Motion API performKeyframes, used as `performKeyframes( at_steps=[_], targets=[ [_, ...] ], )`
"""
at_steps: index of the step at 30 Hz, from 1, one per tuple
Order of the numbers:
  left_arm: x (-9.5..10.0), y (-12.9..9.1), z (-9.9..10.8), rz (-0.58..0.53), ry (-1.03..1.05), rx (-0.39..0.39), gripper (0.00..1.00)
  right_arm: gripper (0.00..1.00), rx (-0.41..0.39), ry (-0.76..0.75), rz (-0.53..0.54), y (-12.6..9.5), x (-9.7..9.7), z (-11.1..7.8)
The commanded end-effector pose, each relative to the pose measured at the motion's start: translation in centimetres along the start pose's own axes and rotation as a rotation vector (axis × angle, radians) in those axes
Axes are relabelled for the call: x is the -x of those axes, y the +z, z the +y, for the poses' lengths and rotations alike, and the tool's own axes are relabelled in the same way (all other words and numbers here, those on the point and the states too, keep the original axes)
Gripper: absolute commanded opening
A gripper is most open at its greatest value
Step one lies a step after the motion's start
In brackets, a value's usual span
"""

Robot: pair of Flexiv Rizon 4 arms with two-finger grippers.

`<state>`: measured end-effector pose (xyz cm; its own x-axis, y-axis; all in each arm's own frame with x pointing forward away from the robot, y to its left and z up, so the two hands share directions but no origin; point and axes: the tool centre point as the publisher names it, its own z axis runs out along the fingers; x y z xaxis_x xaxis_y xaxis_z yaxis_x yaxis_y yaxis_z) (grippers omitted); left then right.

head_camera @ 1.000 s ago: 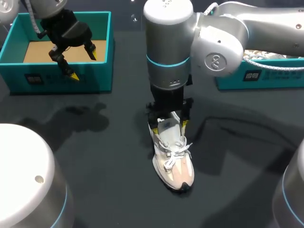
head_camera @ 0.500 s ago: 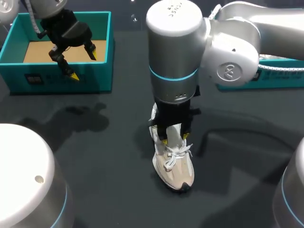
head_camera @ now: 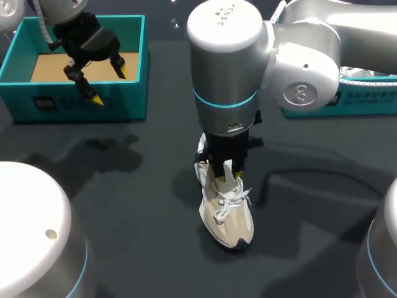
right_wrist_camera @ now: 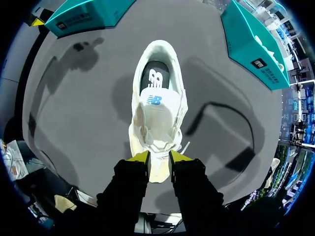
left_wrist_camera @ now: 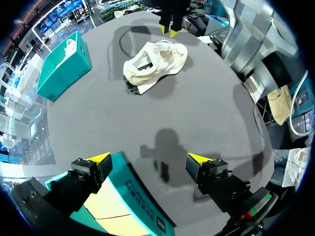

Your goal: Take the shoe out of the shoebox, open the shoe tongue, remove and reinsert the insole, then place the shoe into the shoebox

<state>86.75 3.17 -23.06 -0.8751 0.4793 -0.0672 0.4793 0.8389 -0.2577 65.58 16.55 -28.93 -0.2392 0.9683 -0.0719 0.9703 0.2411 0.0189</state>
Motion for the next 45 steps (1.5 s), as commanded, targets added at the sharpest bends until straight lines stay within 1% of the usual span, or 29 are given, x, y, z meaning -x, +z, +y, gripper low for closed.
performKeyframes(
  at_steps=[1, 2, 4, 6, 8, 9, 11, 12, 14, 15, 17, 20, 21, 23, 27, 30, 32, 33, 35, 37, 39, 40, 41, 42, 43, 45],
  targets=[
    [0.0, 0.0, 0.0, 0.001, 0.001, 0.002, 1.00, 0.24, -0.003, -0.017, -0.014, 0.9, -0.2, 1.4],
    [0.0, 0.0, 0.0, 0.001, 0.001, 0.002, 1.00, 0.25, 0.010, -0.032, -0.014, 1.0, -0.1, 1.8],
    [0.0, 0.0, 0.0, 0.001, 0.001, 0.002, 1.00, 0.24, 0.010, -0.036, -0.013, 1.5, 0.0, 2.3],
    [0.0, 0.0, 0.0, 0.001, 0.001, 0.002, 1.00, 0.21, 0.021, -0.055, 0.003, 1.9, 0.0, 2.9],
    [0.0, 0.0, 0.0, 0.001, 0.001, 0.002, 1.00, 0.20, 0.013, -0.067, 0.005, 2.5, 0.0, 3.5],
    [0.0, 0.0, 0.0, 0.001, 0.001, 0.002, 1.00, 0.20, 0.018, -0.077, 0.015, 2.7, 0.0, 3.7],
    [0.0, 0.0, 0.0, 0.001, 0.001, 0.002, 1.00, 0.21, 0.002, -0.079, 0.008, 3.4, 0.2, 4.2],
    [0.0, 0.0, 0.0, 0.001, 0.001, 0.002, 1.00, 0.22, 0.011, -0.092, 0.020, 3.8, 0.3, 4.4],
    [0.0, 0.0, 0.0, 0.001, 0.001, 0.002, 1.00, 0.22, -0.006, -0.094, 0.016, 4.5, 0.5, 4.9],
    [0.0, 0.0, 0.0, 0.001, 0.001, 0.002, 1.00, 0.23, 0.001, -0.109, 0.034, 4.9, 0.6, 5.2],
    [0.0, 0.0, 0.0, 0.001, 0.001, 0.002, 1.00, 0.24, -0.013, -0.118, 0.035, 5.6, 0.6, 5.7],
    [0.0, 0.0, 0.0, 0.001, 0.001, 0.002, 1.00, 0.24, -0.016, -0.141, 0.063, 6.3, 0.6, 6.4],
    [0.0, 0.0, 0.0, 0.001, 0.001, 0.002, 1.00, 0.24, -0.012, -0.144, 0.067, 6.3, 0.6, 6.5],
    [0.0, 0.0, 0.0, 0.001, 0.001, 0.002, 1.00, 0.24, -0.004, -0.149, 0.055, 5.6, 0.6, 6.5],
    [0.0, 0.0, 0.0, 0.001, 0.001, 0.002, 1.00, 0.24, 0.020, -0.172, 0.018, 3.4, 0.5, 6.3],
    [0.0, 0.0, 0.0, 0.001, 0.001, 0.002, 1.00, 0.25, 0.034, -0.227, 0.017, 1.7, 0.4, 6.1],
    [0.0, 0.0, 0.0, 0.001, 0.001, 0.002, 1.00, 0.33, 0.051, -0.284, 0.010, 0.8, 0.4, 6.0],
    [0.0, 0.0, 0.0, 0.001, 0.001, 0.002, 1.00, 0.34, 0.057, -0.318, 0.006, 0.3, 0.5, 5.9],
    [0.0, 0.0, 0.0, 0.001, 0.001, 0.002, 1.00, 0.35, 0.100, -0.453, 0.025, -0.5, 0.8, 5.8],
    [0.0, 0.0, 0.0, 0.001, 0.001, 0.002, 1.00, 0.42, 0.133, -0.576, 0.032, -1.0, 1.2, 5.9],
    [0.0, 0.0, 0.0, 0.001, 0.001, 0.002, 1.00, 0.47, 0.127, -0.704, 0.029, -1.4, 1.5, 6.0],
    [0.0, 0.0, 0.0, 0.001, 0.001, 0.002, 1.00, 0.50, 0.123, -0.802, 0.026, -1.7, 1.5, 6.2],
    [0.0, 0.0, 0.0, 0.001, 0.001, 0.002, 1.00, 0.64, 0.110, -0.922, 0.016, -1.8, 1.4, 6.5],
    [0.0, 0.0, 0.0, 0.001, 0.001, 0.002, 1.00, 1.00, 0.107, -1.055, 0.008, -1.9, 1.2, 6.8],
    [0.0, 0.0, 0.0, 0.001, 0.001, 0.002, 1.00, 1.00, 0.124, -1.164, 0.021, -1.9, 1.2, 7.0],
    [0.0, 0.0, 0.0, 0.001, 0.001, 0.002, 1.00, 1.00, 0.124, -1.164, 0.021, -1.9, 1.2, 7.0]
  ],
)
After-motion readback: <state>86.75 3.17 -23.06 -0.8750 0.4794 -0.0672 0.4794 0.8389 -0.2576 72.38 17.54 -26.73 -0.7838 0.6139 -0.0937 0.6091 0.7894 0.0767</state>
